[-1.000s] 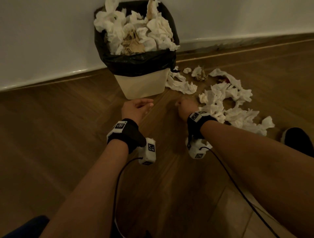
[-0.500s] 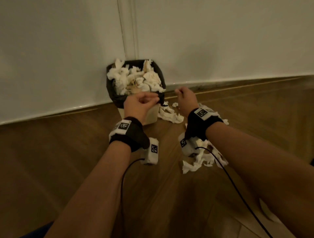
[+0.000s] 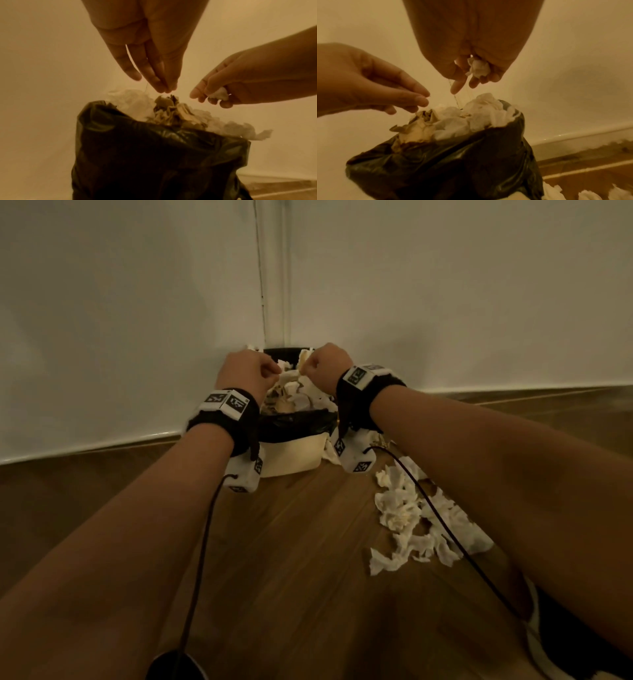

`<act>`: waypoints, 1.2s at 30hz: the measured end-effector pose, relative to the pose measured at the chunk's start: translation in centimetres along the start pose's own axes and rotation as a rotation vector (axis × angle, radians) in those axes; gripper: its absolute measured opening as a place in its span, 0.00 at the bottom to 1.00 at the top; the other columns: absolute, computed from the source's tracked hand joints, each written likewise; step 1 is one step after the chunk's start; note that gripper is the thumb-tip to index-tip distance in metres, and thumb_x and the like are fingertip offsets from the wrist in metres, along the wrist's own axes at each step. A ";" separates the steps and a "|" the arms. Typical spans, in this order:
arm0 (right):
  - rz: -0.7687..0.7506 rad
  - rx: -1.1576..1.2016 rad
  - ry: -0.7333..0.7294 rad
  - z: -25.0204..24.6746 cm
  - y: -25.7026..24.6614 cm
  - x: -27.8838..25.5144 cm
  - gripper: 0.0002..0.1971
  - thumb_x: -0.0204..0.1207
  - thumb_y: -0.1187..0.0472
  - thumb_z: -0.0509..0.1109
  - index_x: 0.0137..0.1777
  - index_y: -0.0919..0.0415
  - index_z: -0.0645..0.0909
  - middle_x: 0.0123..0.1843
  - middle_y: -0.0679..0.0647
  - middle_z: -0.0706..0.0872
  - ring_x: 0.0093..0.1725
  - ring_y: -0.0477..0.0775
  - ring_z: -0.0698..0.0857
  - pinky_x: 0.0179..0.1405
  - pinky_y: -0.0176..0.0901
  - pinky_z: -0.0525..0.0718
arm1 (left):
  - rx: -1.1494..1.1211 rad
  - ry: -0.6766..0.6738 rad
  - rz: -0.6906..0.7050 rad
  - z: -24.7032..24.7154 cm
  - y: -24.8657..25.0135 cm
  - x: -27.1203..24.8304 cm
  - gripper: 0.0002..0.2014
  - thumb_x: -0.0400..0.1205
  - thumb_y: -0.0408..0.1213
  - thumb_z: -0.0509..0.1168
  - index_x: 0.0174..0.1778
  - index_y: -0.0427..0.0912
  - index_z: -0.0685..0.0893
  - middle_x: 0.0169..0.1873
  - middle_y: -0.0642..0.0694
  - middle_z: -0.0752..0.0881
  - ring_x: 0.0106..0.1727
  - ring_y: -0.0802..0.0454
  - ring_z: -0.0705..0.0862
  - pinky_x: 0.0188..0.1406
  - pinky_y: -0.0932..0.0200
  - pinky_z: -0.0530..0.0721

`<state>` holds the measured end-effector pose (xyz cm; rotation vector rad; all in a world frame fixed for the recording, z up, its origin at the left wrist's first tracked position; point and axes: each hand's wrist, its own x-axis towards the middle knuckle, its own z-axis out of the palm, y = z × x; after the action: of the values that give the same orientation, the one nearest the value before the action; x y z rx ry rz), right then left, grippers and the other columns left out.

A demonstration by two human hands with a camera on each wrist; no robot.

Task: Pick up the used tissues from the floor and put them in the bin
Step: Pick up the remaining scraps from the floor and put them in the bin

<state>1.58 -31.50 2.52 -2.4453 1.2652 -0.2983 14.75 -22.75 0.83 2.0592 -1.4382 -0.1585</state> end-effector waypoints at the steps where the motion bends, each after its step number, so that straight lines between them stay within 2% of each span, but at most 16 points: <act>1: -0.025 -0.028 -0.009 0.1 -0.3 0.0 0.16 0.81 0.59 0.59 0.58 0.64 0.86 0.58 0.62 0.86 0.57 0.61 0.85 0.57 0.47 0.82 | 0.027 0.005 0.002 0.1 -0.1 0.0 0.06 0.77 0.38 0.70 0.48 0.44 0.89 0.45 0.44 0.90 0.46 0.50 0.86 0.49 0.63 0.79; 3: -0.068 -0.038 -0.069 0.3 -0.8 -0.2 0.17 0.81 0.63 0.58 0.65 0.59 0.82 0.67 0.59 0.81 0.64 0.59 0.81 0.62 0.43 0.78 | 0.112 0.018 0.001 0.3 -0.2 0.0 0.06 0.77 0.43 0.70 0.46 0.47 0.89 0.44 0.46 0.90 0.45 0.48 0.86 0.47 0.57 0.80; 6: -0.098 -0.090 -0.104 0.5 -1.0 -0.2 0.20 0.82 0.67 0.56 0.71 0.57 0.76 0.72 0.57 0.77 0.70 0.57 0.76 0.67 0.43 0.74 | 0.296 0.059 0.053 0.5 -0.1 -0.1 0.11 0.83 0.46 0.61 0.52 0.50 0.88 0.47 0.44 0.88 0.49 0.41 0.84 0.50 0.50 0.75; 9: -0.081 -0.143 0.007 0.2 -0.6 0.0 0.14 0.82 0.56 0.62 0.60 0.55 0.85 0.64 0.56 0.83 0.62 0.58 0.81 0.62 0.48 0.80 | 0.346 0.069 0.060 0.6 -0.2 -0.1 0.12 0.84 0.45 0.58 0.56 0.55 0.86 0.51 0.45 0.88 0.52 0.41 0.83 0.55 0.49 0.71; 11: -0.051 -0.158 0.074 0.2 0.0 0.1 0.11 0.77 0.49 0.67 0.52 0.52 0.87 0.60 0.54 0.83 0.60 0.58 0.81 0.60 0.53 0.81 | 0.339 0.093 0.035 0.6 -0.2 -0.1 0.10 0.82 0.49 0.61 0.52 0.56 0.87 0.48 0.50 0.89 0.50 0.45 0.84 0.58 0.49 0.69; 13: -0.041 -0.154 0.078 0.5 0.5 0.1 0.12 0.76 0.45 0.66 0.51 0.49 0.86 0.58 0.53 0.82 0.61 0.58 0.79 0.60 0.55 0.80 | 0.320 0.124 0.014 0.7 0.0 -0.2 0.10 0.80 0.51 0.62 0.48 0.55 0.87 0.43 0.52 0.89 0.47 0.48 0.84 0.59 0.48 0.66; 15: -0.066 -0.156 0.057 0.8 0.8 -0.1 0.14 0.80 0.46 0.59 0.56 0.47 0.85 0.59 0.55 0.80 0.62 0.60 0.77 0.58 0.53 0.78 | 0.290 0.153 0.026 0.7 0.4 -0.2 0.12 0.83 0.48 0.58 0.50 0.53 0.86 0.43 0.49 0.89 0.48 0.44 0.84 0.62 0.47 0.65; 16: -0.082 -0.145 0.060 0.9 1.0 -0.3 0.15 0.82 0.50 0.56 0.60 0.46 0.83 0.62 0.55 0.80 0.64 0.61 0.76 0.58 0.53 0.76 | 0.267 0.159 0.044 0.7 0.6 -0.2 0.13 0.83 0.43 0.56 0.55 0.53 0.85 0.46 0.48 0.89 0.51 0.43 0.84 0.63 0.47 0.64; 19: -0.099 -0.071 0.134 0.7 2.6 -1.1 0.21 0.80 0.57 0.55 0.70 0.44 0.76 0.70 0.54 0.77 0.69 0.60 0.72 0.65 0.53 0.72 | 0.231 0.150 0.119 1.2 1.9 -0.2 0.25 0.78 0.27 0.55 0.69 0.54 0.77 0.61 0.45 0.84 0.63 0.42 0.78 0.66 0.44 0.64; 21: -0.062 -0.018 0.203 0.4 4.4 -1.9 0.22 0.79 0.58 0.56 0.73 0.45 0.73 0.71 0.55 0.76 0.70 0.60 0.71 0.67 0.53 0.71 | 0.187 0.181 0.189 1.9 3.3 -0.6 0.29 0.76 0.25 0.55 0.72 0.53 0.74 0.65 0.44 0.80 0.66 0.41 0.75 0.66 0.43 0.65; 24: 0.065 0.019 0.244 0.6 8.2 -3.8 0.22 0.80 0.59 0.57 0.73 0.47 0.73 0.70 0.56 0.76 0.71 0.60 0.70 0.67 0.52 0.72 | 0.078 0.195 0.346 4.1 5.9 -1.9 0.25 0.76 0.28 0.57 0.70 0.50 0.76 0.61 0.43 0.80 0.62 0.42 0.77 0.62 0.43 0.73; 26: 0.156 0.026 0.197 1.1 11.2 -5.3 0.22 0.80 0.61 0.58 0.73 0.48 0.73 0.70 0.57 0.75 0.71 0.61 0.69 0.70 0.52 0.70 | 0.069 0.130 0.415 6.3 7.8 -3.1 0.23 0.77 0.31 0.58 0.68 0.50 0.77 0.58 0.44 0.81 0.60 0.44 0.78 0.60 0.46 0.74; 28: 0.226 -0.007 0.113 2.1 14.1 -7.0 0.22 0.79 0.63 0.59 0.73 0.51 0.74 0.70 0.60 0.77 0.70 0.63 0.72 0.71 0.52 0.69 | 0.086 0.031 0.421 9.0 9.2 -4.6 0.19 0.78 0.35 0.58 0.66 0.51 0.78 0.55 0.47 0.82 0.57 0.47 0.79 0.59 0.48 0.72; 32: 0.279 -0.063 -0.093 4.6 18.5 -11.1 0.18 0.80 0.64 0.60 0.68 0.57 0.79 0.66 0.61 0.81 0.65 0.62 0.80 0.65 0.52 0.78 | 0.055 -0.284 0.355 15.3 10.0 -8.8 0.12 0.81 0.39 0.59 0.58 0.52 0.82 0.55 0.50 0.83 0.57 0.49 0.80 0.56 0.52 0.74; 34: 0.287 -0.099 -0.228 5.9 20.2 -13.2 0.19 0.81 0.65 0.59 0.70 0.55 0.76 0.69 0.59 0.78 0.68 0.62 0.76 0.66 0.52 0.76 | 0.074 -0.478 0.325 18.0 9.9 -11.1 0.12 0.82 0.38 0.59 0.57 0.51 0.83 0.56 0.48 0.82 0.57 0.49 0.81 0.55 0.54 0.77; 36: 0.290 -0.175 -0.369 7.0 21.2 -14.6 0.22 0.81 0.66 0.59 0.73 0.51 0.72 0.73 0.57 0.73 0.72 0.63 0.70 0.69 0.55 0.73 | 0.124 -0.597 0.335 19.9 9.5 -13.1 0.12 0.82 0.38 0.59 0.58 0.51 0.84 0.57 0.48 0.82 0.58 0.48 0.81 0.56 0.54 0.78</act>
<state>-20.04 -29.14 -12.95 -2.2670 1.4945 0.3391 -6.73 -21.46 -13.11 1.9109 -2.1751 -0.5953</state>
